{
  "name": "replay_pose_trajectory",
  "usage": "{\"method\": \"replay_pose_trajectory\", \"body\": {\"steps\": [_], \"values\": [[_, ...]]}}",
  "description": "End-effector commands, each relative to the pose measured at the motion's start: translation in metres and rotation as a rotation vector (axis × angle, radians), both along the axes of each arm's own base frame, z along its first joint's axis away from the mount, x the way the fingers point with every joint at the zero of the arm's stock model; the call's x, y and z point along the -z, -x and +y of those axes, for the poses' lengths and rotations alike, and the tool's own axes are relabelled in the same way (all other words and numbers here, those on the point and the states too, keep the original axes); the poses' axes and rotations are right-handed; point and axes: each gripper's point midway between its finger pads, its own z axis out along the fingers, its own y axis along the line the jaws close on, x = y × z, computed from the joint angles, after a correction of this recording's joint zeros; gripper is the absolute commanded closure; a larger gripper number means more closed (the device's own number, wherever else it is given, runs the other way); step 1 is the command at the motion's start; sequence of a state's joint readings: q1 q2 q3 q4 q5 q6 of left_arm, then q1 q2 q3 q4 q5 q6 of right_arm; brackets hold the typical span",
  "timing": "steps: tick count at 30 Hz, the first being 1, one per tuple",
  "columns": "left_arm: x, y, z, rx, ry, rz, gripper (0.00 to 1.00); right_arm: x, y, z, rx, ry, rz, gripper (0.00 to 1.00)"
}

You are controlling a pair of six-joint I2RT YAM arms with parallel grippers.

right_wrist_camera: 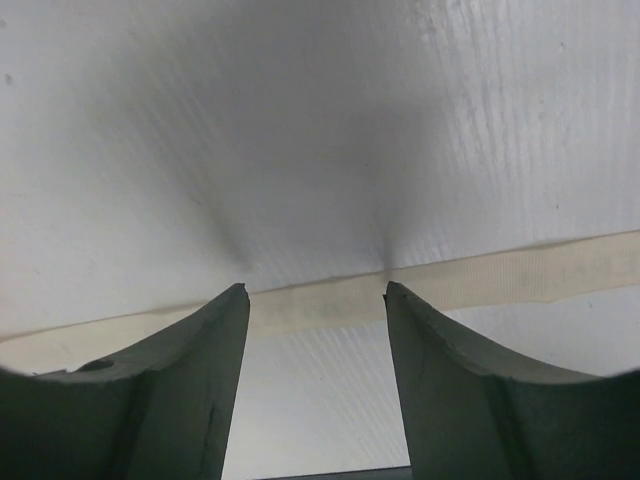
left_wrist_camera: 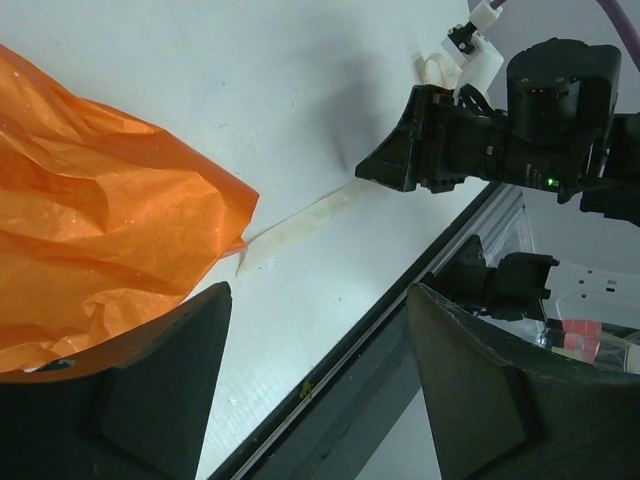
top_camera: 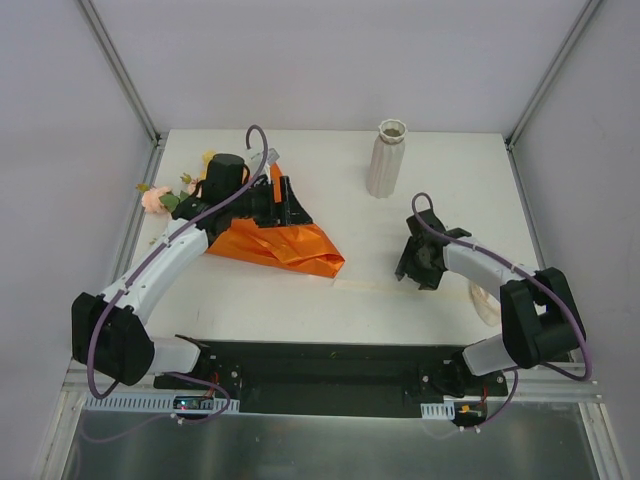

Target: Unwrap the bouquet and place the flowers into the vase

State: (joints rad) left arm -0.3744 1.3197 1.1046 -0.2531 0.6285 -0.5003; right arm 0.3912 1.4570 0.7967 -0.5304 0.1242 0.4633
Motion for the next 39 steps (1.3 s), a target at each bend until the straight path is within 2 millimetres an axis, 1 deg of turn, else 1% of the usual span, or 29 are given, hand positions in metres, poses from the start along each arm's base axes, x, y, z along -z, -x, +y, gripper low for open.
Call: {"method": "replay_pose_trajectory", "body": {"steps": [1, 2, 4, 5, 6, 8, 9, 12, 13, 15, 16, 17, 18, 19, 22, 24, 26, 27, 28, 32, 35, 36, 37, 38, 39], "values": [[-0.015, 0.010, 0.002, 0.020, 0.004, -0.071, 0.29, -0.002, -0.023, 0.003, 0.047, -0.021, -0.069, 0.41], [-0.017, 0.012, 0.003, 0.018, 0.003, -0.077, 0.30, -0.002, -0.024, 0.003, 0.052, -0.025, -0.066, 0.41], [-0.010, 0.016, 0.008, 0.010, -0.017, -0.070, 0.30, 0.001, -0.021, 0.000, 0.076, -0.041, -0.056, 0.41], [-0.011, 0.017, 0.010, -0.003, -0.025, -0.079, 0.29, 0.002, -0.018, -0.002, 0.087, -0.043, -0.051, 0.41], [-0.009, 0.018, 0.012, -0.007, -0.031, -0.078, 0.29, 0.008, -0.010, -0.006, 0.096, -0.040, -0.035, 0.40], [-0.008, 0.021, 0.013, -0.009, -0.034, -0.078, 0.29, 0.006, -0.007, -0.013, 0.132, -0.052, -0.048, 0.41], [-0.007, 0.021, 0.014, -0.009, -0.037, -0.075, 0.29, 0.011, 0.000, -0.017, 0.142, -0.052, -0.037, 0.40], [-0.004, 0.022, 0.015, -0.013, -0.045, -0.076, 0.29, 0.006, 0.001, -0.032, 0.193, -0.057, -0.067, 0.41], [-0.004, 0.022, 0.016, -0.013, -0.047, -0.077, 0.29, 0.000, -0.002, -0.040, 0.208, -0.050, -0.098, 0.40], [-0.003, 0.022, 0.015, -0.008, -0.046, -0.072, 0.29, -0.009, 0.002, -0.054, 0.187, 0.018, -0.101, 0.40], [-0.003, 0.023, 0.015, -0.005, -0.045, -0.071, 0.29, -0.021, -0.003, -0.053, 0.170, 0.023, -0.135, 0.40], [-0.001, 0.023, 0.015, -0.003, -0.047, -0.067, 0.29, -0.025, 0.001, -0.054, 0.144, 0.037, -0.131, 0.39], [-0.002, 0.024, 0.015, -0.003, -0.046, -0.069, 0.29, -0.029, 0.001, -0.052, 0.133, 0.037, -0.144, 0.38], [-0.001, 0.023, 0.015, -0.001, -0.046, -0.067, 0.29, -0.035, 0.001, -0.047, 0.121, 0.024, -0.167, 0.37], [0.001, 0.022, 0.013, 0.007, -0.044, -0.052, 0.29, -0.029, 0.006, -0.038, 0.140, -0.042, -0.159, 0.36], [0.001, 0.022, 0.011, 0.012, -0.038, -0.044, 0.29, -0.017, 0.009, -0.036, 0.161, -0.077, -0.128, 0.37], [-0.001, 0.022, 0.011, 0.013, -0.035, -0.048, 0.29, -0.010, 0.008, -0.041, 0.201, -0.094, -0.114, 0.37], [-0.003, 0.022, 0.011, 0.011, -0.034, -0.056, 0.29, -0.004, 0.010, -0.043, 0.216, -0.095, -0.096, 0.37], [-0.005, 0.023, 0.012, 0.011, -0.032, -0.064, 0.28, -0.002, 0.009, -0.049, 0.244, -0.094, -0.092, 0.38], [-0.012, 0.025, 0.013, 0.010, -0.024, -0.082, 0.28, 0.006, 0.007, -0.057, 0.294, -0.122, -0.074, 0.38], [-0.009, 0.027, 0.013, 0.011, -0.026, -0.071, 0.27, 0.010, 0.008, -0.074, 0.339, -0.118, -0.047, 0.38], [-0.007, 0.026, 0.015, -0.001, -0.033, -0.064, 0.27, 0.010, 0.008, -0.086, 0.383, -0.114, -0.043, 0.38], [-0.005, 0.025, 0.017, -0.012, -0.034, -0.058, 0.27, 0.009, 0.008, -0.093, 0.406, -0.113, -0.048, 0.38], [0.001, 0.026, 0.020, -0.024, -0.040, -0.040, 0.27, 0.009, 0.010, -0.102, 0.420, -0.102, -0.045, 0.38], [0.004, 0.024, 0.023, -0.044, -0.045, -0.030, 0.28, 0.007, 0.011, -0.120, 0.484, -0.081, -0.053, 0.38]]}}
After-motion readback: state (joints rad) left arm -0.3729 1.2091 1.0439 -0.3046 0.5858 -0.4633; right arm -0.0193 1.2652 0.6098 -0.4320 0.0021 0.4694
